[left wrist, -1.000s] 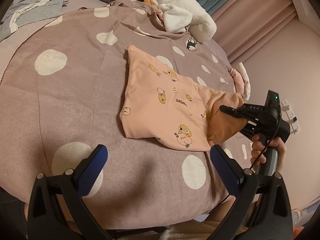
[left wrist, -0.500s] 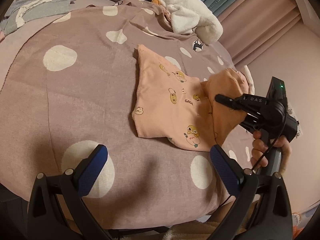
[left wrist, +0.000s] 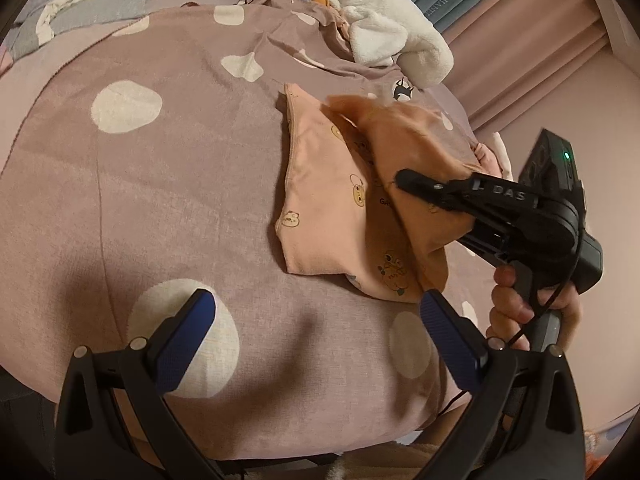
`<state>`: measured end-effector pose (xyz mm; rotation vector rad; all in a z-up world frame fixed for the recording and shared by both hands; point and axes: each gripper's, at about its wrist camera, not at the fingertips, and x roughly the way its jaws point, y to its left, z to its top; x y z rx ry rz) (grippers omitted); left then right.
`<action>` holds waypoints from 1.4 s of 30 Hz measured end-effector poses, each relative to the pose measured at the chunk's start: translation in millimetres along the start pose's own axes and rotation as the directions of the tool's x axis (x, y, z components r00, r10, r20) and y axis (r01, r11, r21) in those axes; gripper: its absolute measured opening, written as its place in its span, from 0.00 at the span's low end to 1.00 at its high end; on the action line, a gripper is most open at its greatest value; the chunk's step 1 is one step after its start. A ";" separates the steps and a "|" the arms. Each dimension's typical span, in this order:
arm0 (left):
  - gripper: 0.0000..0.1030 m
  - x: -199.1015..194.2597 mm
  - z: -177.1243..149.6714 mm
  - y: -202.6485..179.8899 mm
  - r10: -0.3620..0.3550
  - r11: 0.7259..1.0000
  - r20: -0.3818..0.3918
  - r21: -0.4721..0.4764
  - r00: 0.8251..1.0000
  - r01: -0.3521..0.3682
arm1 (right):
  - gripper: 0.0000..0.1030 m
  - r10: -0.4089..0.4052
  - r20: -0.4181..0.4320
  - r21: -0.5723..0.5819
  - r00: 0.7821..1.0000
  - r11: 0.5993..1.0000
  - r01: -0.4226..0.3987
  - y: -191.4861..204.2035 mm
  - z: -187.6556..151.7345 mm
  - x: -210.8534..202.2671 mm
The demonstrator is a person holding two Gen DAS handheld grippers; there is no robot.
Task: Fold small clothes
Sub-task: 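Lift the held edge and fold it over the shirt with the right tool, then open the right tool and release the folded edge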
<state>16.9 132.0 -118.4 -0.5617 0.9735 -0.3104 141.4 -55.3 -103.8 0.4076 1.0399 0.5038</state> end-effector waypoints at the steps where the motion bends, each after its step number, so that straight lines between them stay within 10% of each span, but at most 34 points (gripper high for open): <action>1: 0.99 -0.4 -0.3 -0.9 0.001 1.000 0.001 0.006 1.000 -0.001 | 0.11 -0.008 -0.007 -0.008 1.000 1.000 0.008 2.5 -1.4 3.4; 31: 0.99 4.8 -5.7 -0.7 0.008 1.000 -0.022 0.004 1.000 -0.008 | 0.16 0.095 -0.134 -0.084 0.986 0.991 -0.107 22.1 -18.3 8.7; 39: 0.99 2.8 -8.4 -1.3 0.017 1.000 -0.024 0.016 1.000 -0.017 | 0.50 0.287 -0.199 -0.025 0.937 0.954 -0.297 12.0 -24.3 -13.7; 42: 0.99 3.8 -7.6 -0.2 0.012 1.000 -0.028 0.009 1.000 -0.012 | 0.65 0.251 -0.143 -0.033 0.957 0.965 -0.259 2.5 -19.2 -33.2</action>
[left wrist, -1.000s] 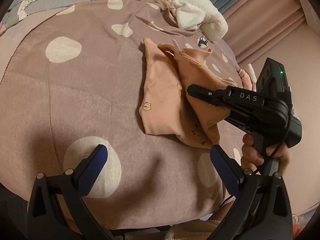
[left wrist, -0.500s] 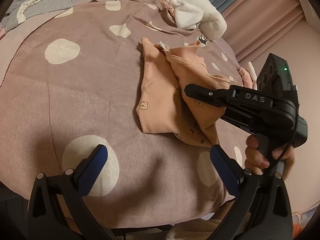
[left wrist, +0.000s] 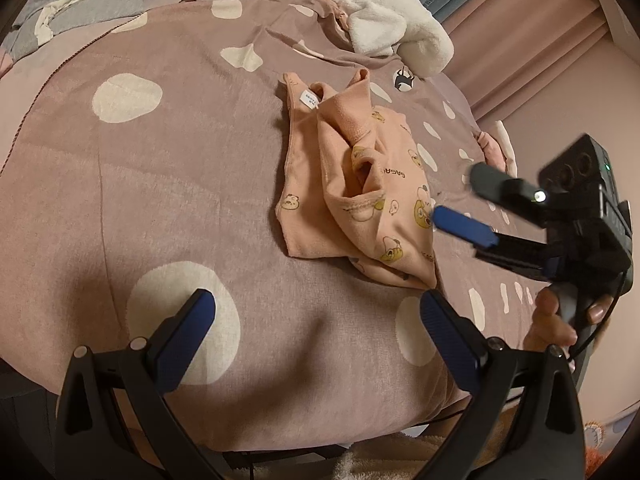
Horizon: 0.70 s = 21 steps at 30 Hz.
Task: Fold small clothes
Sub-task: 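Open the right tool and release the folded edge, then grasp the folded fabric again with the right tool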
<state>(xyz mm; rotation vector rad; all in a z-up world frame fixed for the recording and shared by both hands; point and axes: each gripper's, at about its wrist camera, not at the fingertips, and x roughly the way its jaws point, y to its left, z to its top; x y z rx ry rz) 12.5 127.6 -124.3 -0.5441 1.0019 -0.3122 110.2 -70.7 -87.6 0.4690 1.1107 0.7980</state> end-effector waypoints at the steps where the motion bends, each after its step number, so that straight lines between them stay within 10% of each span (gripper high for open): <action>1: 0.99 0.9 0.6 0.0 -0.003 1.000 -0.001 -0.003 1.000 0.003 | 0.67 -0.016 0.026 0.007 1.000 1.000 0.016 -2.8 1.9 -7.1; 15: 0.99 2.0 -3.4 2.5 0.010 1.000 -0.010 -0.007 1.000 -0.010 | 0.77 -0.131 0.104 0.074 0.986 0.990 0.124 -18.4 83.9 13.5; 21: 0.99 4.0 0.4 16.1 0.029 0.999 -0.012 -0.043 1.000 -0.029 | 0.29 -0.368 -0.003 -0.009 0.930 0.930 0.368 -15.6 121.5 67.9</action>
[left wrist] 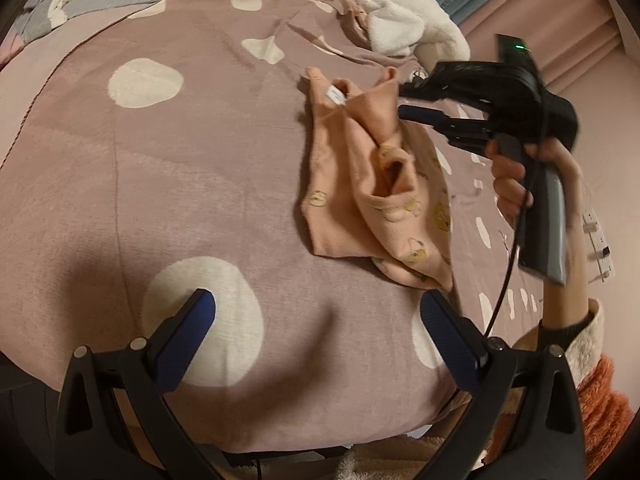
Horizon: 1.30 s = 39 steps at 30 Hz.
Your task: Fold small clothes
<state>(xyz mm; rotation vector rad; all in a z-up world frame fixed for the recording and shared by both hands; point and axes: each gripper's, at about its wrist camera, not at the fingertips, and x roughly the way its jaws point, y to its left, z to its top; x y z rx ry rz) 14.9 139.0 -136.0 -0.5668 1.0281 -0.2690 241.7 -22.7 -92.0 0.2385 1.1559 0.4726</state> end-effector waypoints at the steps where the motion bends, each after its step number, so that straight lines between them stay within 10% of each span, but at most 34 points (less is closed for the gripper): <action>1: 0.99 0.8 0.7 1.1 0.001 1.000 -0.001 -0.001 1.000 -0.001 | 0.26 0.016 -0.012 0.020 1.000 1.000 -0.015 -2.9 2.0 5.0; 18: 0.99 11.5 0.7 5.6 0.014 1.000 -0.011 0.002 1.000 -0.014 | 0.24 -0.098 -0.116 0.049 0.988 0.993 0.104 -22.3 8.9 41.6; 21: 0.99 7.3 -1.6 7.0 0.005 1.000 -0.018 0.002 1.000 -0.005 | 0.05 -0.155 -0.076 0.049 0.985 0.986 0.159 -17.9 13.8 40.6; 32: 0.99 0.8 -9.3 7.7 0.006 1.000 -0.007 -0.022 1.000 -0.006 | 0.02 0.086 0.042 0.014 0.995 0.996 -0.087 16.3 19.3 -6.6; 36: 0.99 -5.6 -15.3 7.8 0.008 1.000 -0.012 -0.026 1.000 -0.009 | 0.02 -0.070 0.019 -0.069 0.997 0.995 0.071 38.4 15.6 4.6; 39: 0.99 -9.8 -20.2 9.3 -0.003 1.000 -0.016 -0.019 1.000 0.003 | 0.03 -0.029 -0.052 -0.052 0.998 0.998 0.026 26.2 17.4 12.0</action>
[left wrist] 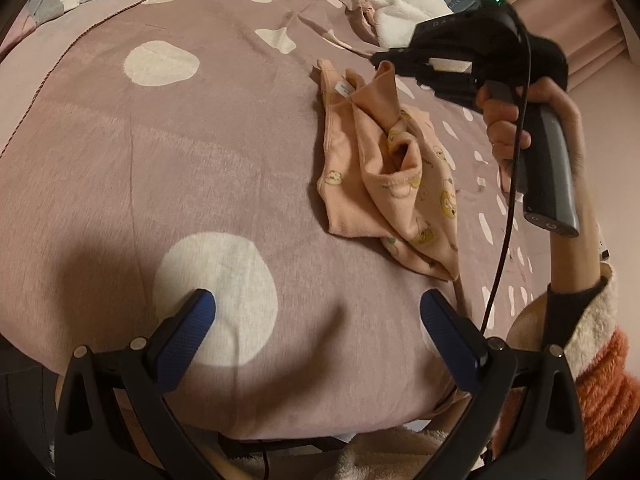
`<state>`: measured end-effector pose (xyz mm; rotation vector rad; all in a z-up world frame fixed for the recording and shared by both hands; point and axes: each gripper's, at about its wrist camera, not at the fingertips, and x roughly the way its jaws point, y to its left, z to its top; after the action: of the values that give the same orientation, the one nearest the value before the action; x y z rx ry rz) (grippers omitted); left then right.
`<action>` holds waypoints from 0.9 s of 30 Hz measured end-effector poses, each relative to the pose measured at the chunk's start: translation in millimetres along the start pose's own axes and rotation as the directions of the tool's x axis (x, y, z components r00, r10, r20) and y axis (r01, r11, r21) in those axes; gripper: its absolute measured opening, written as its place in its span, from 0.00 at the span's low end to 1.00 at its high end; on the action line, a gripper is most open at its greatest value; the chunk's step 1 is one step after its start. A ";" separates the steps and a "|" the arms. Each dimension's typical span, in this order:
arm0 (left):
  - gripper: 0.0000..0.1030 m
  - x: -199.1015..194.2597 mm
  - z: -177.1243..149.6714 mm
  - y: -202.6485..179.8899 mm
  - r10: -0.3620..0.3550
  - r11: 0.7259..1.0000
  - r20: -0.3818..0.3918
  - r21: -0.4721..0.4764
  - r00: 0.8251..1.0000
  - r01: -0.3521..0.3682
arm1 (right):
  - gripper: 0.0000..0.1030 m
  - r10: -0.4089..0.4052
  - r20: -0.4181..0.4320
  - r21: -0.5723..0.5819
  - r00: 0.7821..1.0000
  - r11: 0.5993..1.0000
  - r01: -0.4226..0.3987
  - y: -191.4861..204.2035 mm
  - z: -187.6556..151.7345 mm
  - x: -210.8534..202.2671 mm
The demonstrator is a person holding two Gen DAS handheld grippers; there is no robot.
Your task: Fold small clothes
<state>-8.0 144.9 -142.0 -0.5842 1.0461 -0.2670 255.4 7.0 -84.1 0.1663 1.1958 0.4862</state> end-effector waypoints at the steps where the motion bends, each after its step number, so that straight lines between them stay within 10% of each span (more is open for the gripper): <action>1: 0.99 -0.2 -1.2 1.2 0.003 1.000 -0.001 -0.001 1.000 -0.003 | 0.04 0.011 -0.018 0.015 1.000 1.000 -0.011 -6.1 -0.3 2.1; 6: 0.99 1.1 -3.0 1.5 0.003 1.000 0.003 0.001 1.000 -0.003 | 0.04 -0.159 -0.020 0.071 0.987 0.985 0.161 -43.9 -6.4 0.9; 12: 0.99 7.9 2.9 2.3 -0.005 1.000 0.006 0.012 1.000 0.005 | 0.06 -0.046 -0.088 0.178 0.995 0.982 0.061 -78.2 -9.3 8.3; 16: 0.99 9.4 6.8 8.1 -0.032 0.999 0.004 -0.006 0.999 0.032 | 0.65 0.100 -0.071 0.241 0.992 0.967 -0.080 -68.3 -6.5 9.3; 17: 0.99 9.9 7.9 8.0 -0.038 0.999 0.002 -0.010 0.999 0.038 | 0.67 0.077 -0.066 0.220 0.995 0.974 -0.061 -61.1 -3.6 10.9; 21: 0.99 9.5 9.1 11.9 -0.058 0.998 0.001 -0.033 0.998 0.058 | 0.41 -0.200 -0.069 0.041 0.977 0.978 0.203 -33.7 -3.1 32.0; 27: 0.99 8.7 7.3 8.4 -0.049 0.999 0.002 -0.009 0.999 0.049 | 0.05 -0.105 -0.014 0.186 0.994 0.977 0.106 -64.5 -12.0 21.5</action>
<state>2.1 150.1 -150.5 -0.6187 1.0332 -0.3046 267.9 -42.1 -130.9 0.2608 1.2473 0.2810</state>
